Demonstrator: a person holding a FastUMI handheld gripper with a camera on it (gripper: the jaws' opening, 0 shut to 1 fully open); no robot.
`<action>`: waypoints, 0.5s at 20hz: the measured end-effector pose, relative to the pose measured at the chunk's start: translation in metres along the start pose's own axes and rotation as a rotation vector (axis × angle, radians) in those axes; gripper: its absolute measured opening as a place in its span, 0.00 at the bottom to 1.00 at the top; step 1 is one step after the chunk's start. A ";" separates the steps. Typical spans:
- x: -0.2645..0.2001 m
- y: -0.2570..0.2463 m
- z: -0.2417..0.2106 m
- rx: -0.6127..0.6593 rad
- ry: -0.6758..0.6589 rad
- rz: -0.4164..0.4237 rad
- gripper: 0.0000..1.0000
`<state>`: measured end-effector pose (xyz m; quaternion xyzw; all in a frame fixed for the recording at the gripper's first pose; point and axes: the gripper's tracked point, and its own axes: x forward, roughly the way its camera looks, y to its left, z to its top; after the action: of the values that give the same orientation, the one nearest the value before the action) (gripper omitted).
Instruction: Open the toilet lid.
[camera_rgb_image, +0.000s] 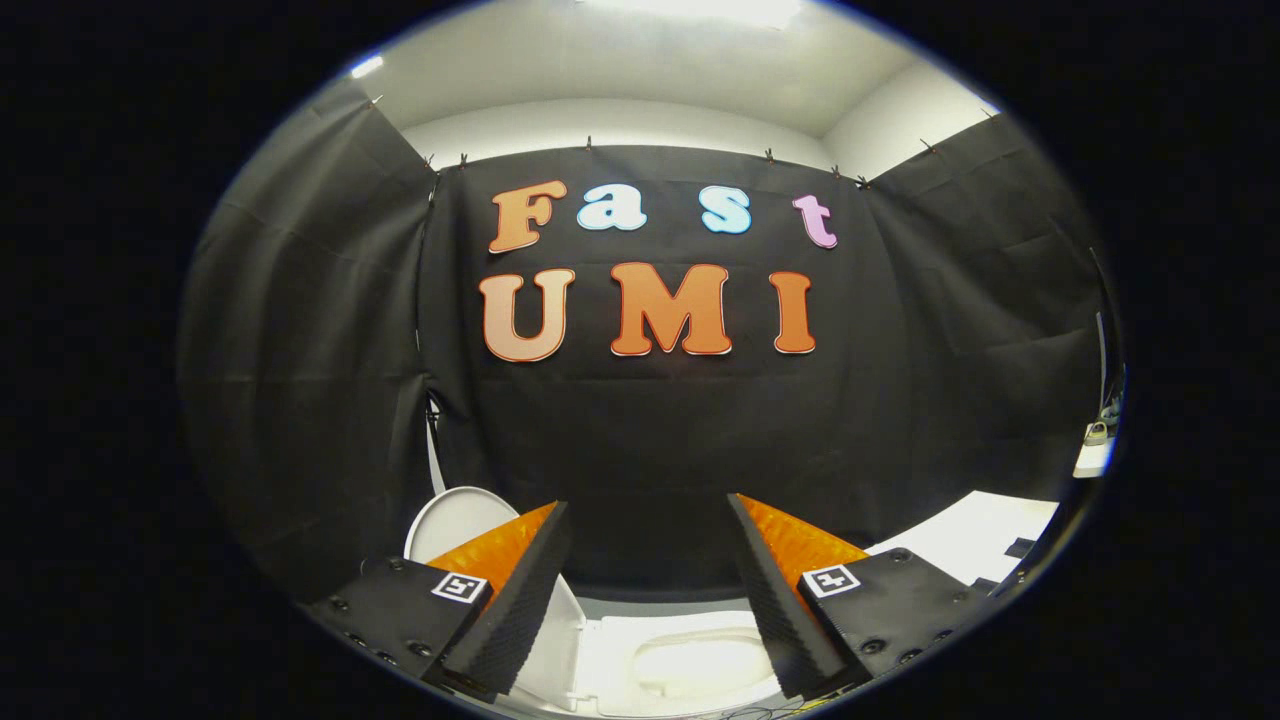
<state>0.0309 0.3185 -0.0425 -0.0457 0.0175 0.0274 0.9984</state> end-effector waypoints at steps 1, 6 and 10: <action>0.000 0.001 -0.001 0.000 0.001 0.002 0.99; 0.001 0.006 -0.003 -0.002 0.006 0.006 0.99; 0.002 0.007 -0.007 0.002 0.014 0.006 0.99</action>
<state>0.0319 0.3246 -0.0501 -0.0446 0.0249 0.0302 0.9982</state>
